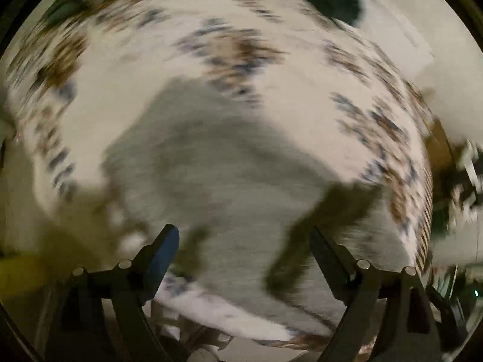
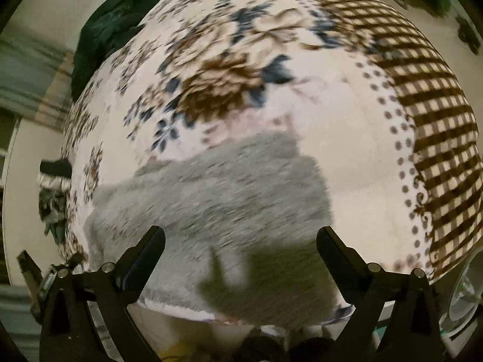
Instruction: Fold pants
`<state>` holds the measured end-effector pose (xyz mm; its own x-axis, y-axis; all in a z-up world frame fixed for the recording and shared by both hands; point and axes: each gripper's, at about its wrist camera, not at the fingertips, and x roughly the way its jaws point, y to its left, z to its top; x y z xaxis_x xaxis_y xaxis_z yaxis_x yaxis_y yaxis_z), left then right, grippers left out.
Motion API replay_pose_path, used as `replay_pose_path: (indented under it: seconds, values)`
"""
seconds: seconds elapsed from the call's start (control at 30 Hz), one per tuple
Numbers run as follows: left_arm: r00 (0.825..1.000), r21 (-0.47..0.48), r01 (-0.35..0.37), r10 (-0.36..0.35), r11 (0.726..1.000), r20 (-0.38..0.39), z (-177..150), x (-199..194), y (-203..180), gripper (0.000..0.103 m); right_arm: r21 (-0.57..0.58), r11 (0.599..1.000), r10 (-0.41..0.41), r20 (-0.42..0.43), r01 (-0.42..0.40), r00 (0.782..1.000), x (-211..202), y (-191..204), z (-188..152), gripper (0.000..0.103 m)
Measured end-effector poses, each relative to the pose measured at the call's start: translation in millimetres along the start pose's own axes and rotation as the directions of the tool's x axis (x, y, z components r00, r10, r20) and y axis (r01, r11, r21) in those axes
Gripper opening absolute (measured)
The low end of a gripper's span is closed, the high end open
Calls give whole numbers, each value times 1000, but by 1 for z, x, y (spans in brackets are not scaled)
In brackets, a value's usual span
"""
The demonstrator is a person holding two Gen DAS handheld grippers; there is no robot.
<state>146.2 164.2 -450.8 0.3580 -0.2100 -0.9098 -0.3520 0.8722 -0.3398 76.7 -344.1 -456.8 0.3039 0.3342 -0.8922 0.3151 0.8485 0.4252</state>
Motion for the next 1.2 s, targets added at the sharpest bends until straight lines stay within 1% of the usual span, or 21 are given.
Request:
replay_pose_path:
  seconds: [0.03,0.07,0.1,0.17,0.2,0.27,0.3,0.33,0.43,0.53,0.67,0.73,0.77,0.8,0.83,0.87,0.93,0.97,1.07,1.1,1.2]
  values:
    - [1000,-56,-17,16,998,-12,1,5,19,88,-31,999,18,-31,-19,999,7,14,1,102]
    - [1000,-82,-20,19,996,-12,2,6,30,88,-52,998,24,-49,-27,999,11,24,1,101]
    - [1000,-114,-21,20,993,-5,4,9,44,88,-88,995,32,-70,-38,997,22,43,4,101]
    - [1000,-141,-26,27,990,7,8,12,58,88,-133,990,40,-84,-51,996,41,68,10,94]
    - [999,-160,-24,27,987,17,10,16,67,88,-148,988,32,-91,-45,995,52,78,13,94]
    - [999,-193,-19,24,981,25,14,22,78,88,-166,986,-18,-130,-4,991,86,91,21,94]
    - [1000,-224,-12,18,975,24,16,28,88,88,-163,986,-59,-176,30,983,107,95,25,94]
    - [1000,-246,-8,14,969,23,17,33,95,88,-145,988,-74,-201,45,977,118,96,26,94]
    - [1000,-328,22,-15,944,24,21,49,120,88,-89,996,-45,-194,28,980,119,99,26,94]
    - [999,-361,46,-33,931,41,24,62,131,88,-82,996,-45,-183,30,982,112,99,18,94]
    - [991,-337,109,-77,935,108,38,70,128,87,-55,998,-40,-179,30,983,108,91,7,94]
    - [988,-310,120,-83,943,129,47,75,123,87,-59,997,-56,-163,47,985,104,88,5,94]
    - [986,-295,130,-92,947,140,51,77,120,83,-57,997,-64,-156,56,986,103,86,4,94]
    - [983,-278,141,-100,950,156,54,79,117,76,-55,997,-69,-154,62,986,102,83,4,94]
    - [980,-262,147,-106,954,167,57,80,115,53,-46,997,-72,-154,65,985,100,78,4,94]
    - [979,-246,154,-114,957,170,60,82,112,36,-37,997,-70,-152,65,986,100,74,4,94]
    - [970,-212,173,-130,962,204,62,75,104,23,-20,998,-68,-150,66,986,97,66,3,94]
    - [964,-188,179,-134,966,229,62,66,97,20,-16,998,-68,-149,66,987,97,63,4,94]
    - [937,-119,213,-168,970,307,58,29,77,18,-7,999,-47,-133,47,990,89,53,5,94]
    - [922,-72,221,-184,973,339,54,7,62,18,-7,999,-39,-122,38,992,84,49,5,94]
    - [887,40,251,-246,967,392,43,-40,20,18,4,1000,-17,-103,17,995,70,37,6,94]
